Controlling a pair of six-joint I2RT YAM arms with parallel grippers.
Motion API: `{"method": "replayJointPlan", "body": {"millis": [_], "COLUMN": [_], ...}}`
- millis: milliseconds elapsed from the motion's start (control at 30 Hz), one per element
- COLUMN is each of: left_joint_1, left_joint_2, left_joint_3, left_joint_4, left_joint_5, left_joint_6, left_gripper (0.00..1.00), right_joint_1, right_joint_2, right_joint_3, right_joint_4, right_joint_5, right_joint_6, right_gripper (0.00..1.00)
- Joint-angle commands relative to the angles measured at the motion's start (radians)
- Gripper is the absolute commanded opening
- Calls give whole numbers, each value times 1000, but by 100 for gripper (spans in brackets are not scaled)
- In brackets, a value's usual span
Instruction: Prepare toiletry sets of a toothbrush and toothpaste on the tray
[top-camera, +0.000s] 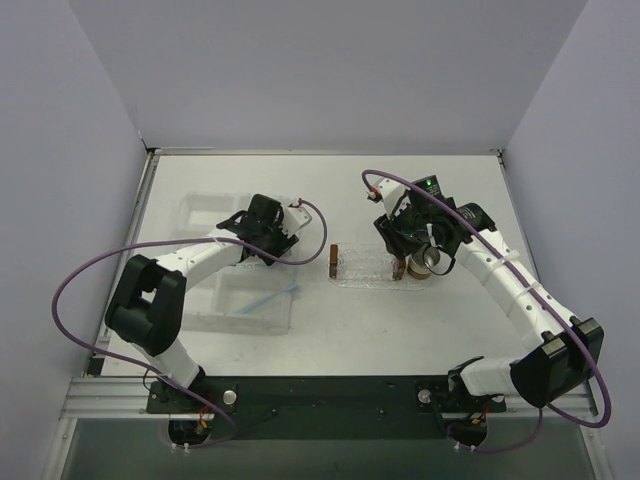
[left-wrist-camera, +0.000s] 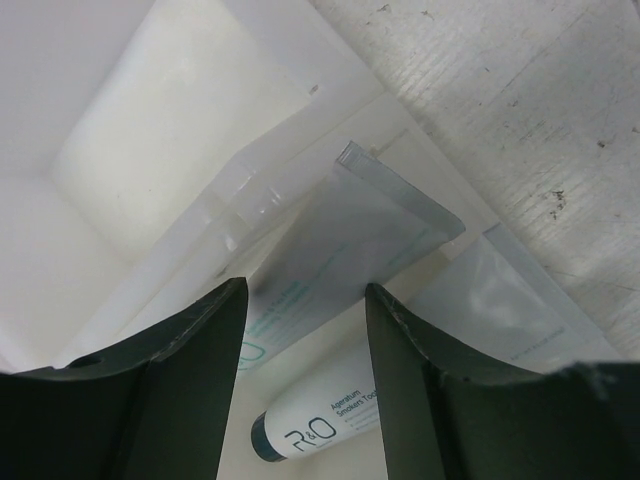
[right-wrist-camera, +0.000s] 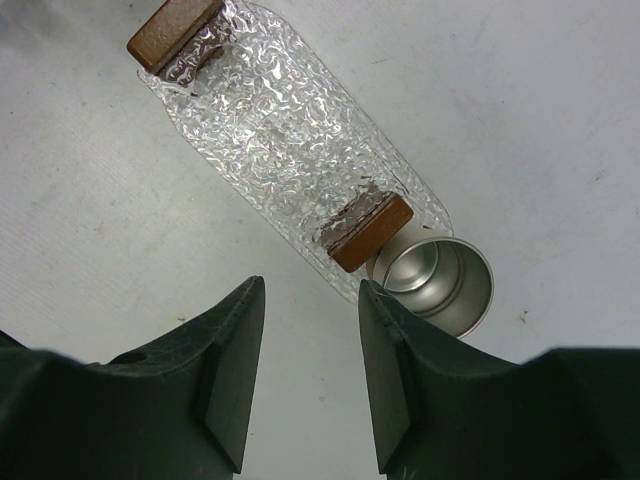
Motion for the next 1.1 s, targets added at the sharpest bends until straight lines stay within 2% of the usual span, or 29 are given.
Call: {"method": "replayJointPlan", "body": {"millis": [0,233,433,667,1067], "left_joint_1": [-3,-4,-3,-3,-3], "left_joint_2": [10,21,42,77,82], "left_joint_3": [-4,-1,7,34,39], "left_joint_4": [34,14,-20,-89,-158], "left_joint_5": [-1,20,54,92,118], "left_joint_6": [6,32,63,83,120], "left_gripper": [59,58,64,65,56], "right_joint_1": [7,7,7,7,7], "right_joint_2": [13,16,24,27,33], "right_joint_3": [-5,-5,-3,0,0], "right_joint_4": [2,-3,-6,-9,-12], "right_joint_5": [-19,-21,-25,-26,-35], "right_joint_6": [-6,-8,-8,-8,-10], "right_gripper": [38,38,38,38,38]}}
